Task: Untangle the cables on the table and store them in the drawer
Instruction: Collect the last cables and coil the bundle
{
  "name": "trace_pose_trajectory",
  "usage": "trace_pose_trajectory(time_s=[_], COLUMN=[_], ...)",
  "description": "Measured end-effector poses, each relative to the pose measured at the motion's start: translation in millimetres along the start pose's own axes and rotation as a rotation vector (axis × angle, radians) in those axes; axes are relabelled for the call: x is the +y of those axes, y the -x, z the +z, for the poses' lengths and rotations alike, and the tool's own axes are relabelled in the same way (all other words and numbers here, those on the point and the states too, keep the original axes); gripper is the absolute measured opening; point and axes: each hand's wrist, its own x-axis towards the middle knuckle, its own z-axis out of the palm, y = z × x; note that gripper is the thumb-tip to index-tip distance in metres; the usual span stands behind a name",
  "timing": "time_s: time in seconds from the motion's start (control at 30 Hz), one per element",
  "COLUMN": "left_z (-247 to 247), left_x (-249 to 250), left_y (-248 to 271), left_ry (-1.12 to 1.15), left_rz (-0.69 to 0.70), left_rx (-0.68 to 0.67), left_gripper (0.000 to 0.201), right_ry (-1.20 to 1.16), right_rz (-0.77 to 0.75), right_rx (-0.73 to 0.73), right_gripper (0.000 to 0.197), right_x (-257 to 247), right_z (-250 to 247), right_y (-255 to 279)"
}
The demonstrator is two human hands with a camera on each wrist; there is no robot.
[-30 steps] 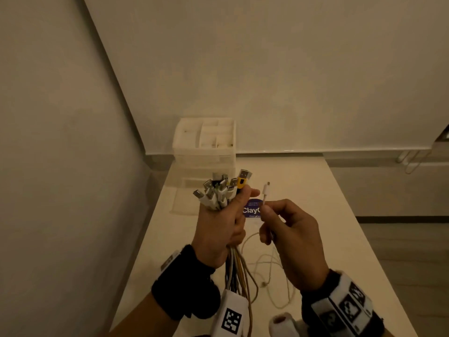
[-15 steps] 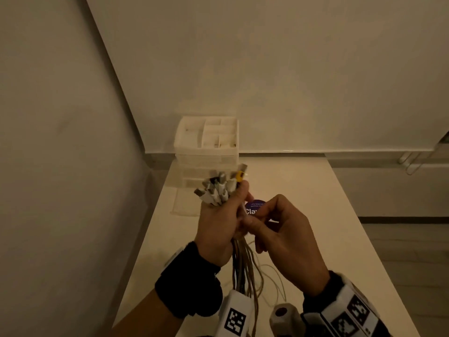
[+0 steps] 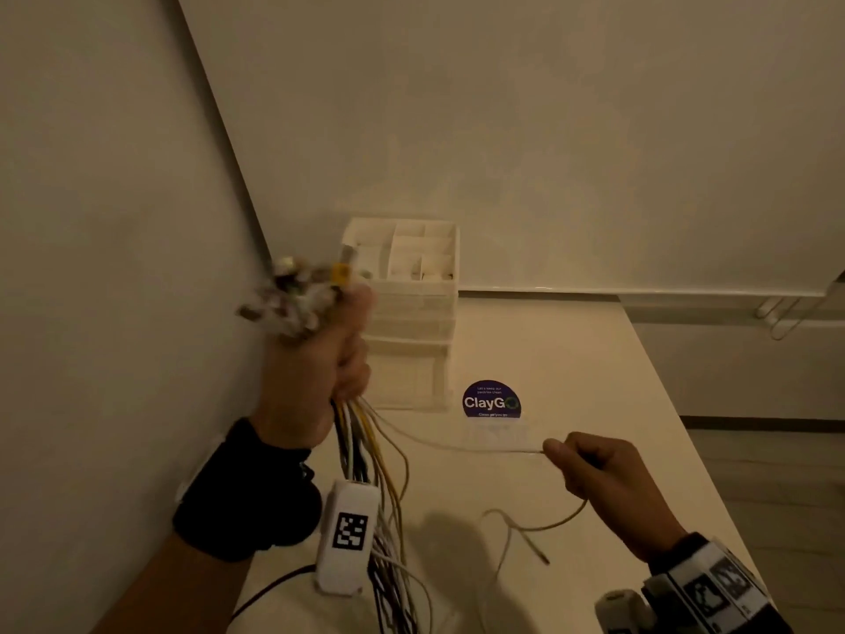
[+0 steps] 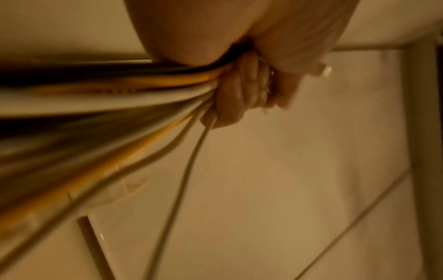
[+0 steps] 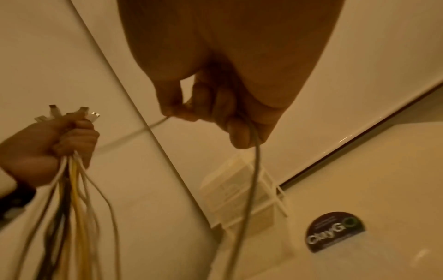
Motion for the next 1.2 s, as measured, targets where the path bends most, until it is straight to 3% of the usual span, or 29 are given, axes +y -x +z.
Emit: trace_pose_trajectory(time_s=[0.13, 0.2, 0.33, 0.47, 0.6, 0.83, 1.07, 1.2], left_z=[39, 56, 71, 72, 54, 12, -25, -12], left_x=[-22, -31, -40, -42, -44, -25, -14, -15], left_y=[25, 32, 32, 33, 23, 4, -4, 13], left_ry=[-0.416, -0.445, -0.405, -0.424, -0.424, -0.244, -0.237, -0.441], left_rz=[0.061, 0.038, -0.050, -0.041, -0.006, 0.073, 0.193, 0.273], left_rx=[-0.193, -0.252, -0.297, -0.311, -0.114, 0.152, 0.368, 0.398], left_gripper=[0.017, 0.008, 0.014, 0.011, 0.031, 0.040, 0.031, 0.017], right_ry=[-0.233, -0.291, -0.371, -0.396, -0.405, -0.224, -0.096, -0.071], right_rz=[-0.010, -0.055, -0.142, -0.120, -0.053, 0.023, 0.086, 0.135], right_rx=[0.078, 0.093, 0.082, 0.034, -0.028, -0.076, -0.038, 0.005], right_gripper=[0.046, 0.043, 0.041, 0.035, 0.039, 0.035, 0.032, 0.035], right_x=[-33, -53, -71, -68, -50, -15, 8, 7], right_z=[17, 22, 27, 25, 21, 17, 8, 10], right_y=[-10, -15, -22, -21, -14, 5, 27, 26])
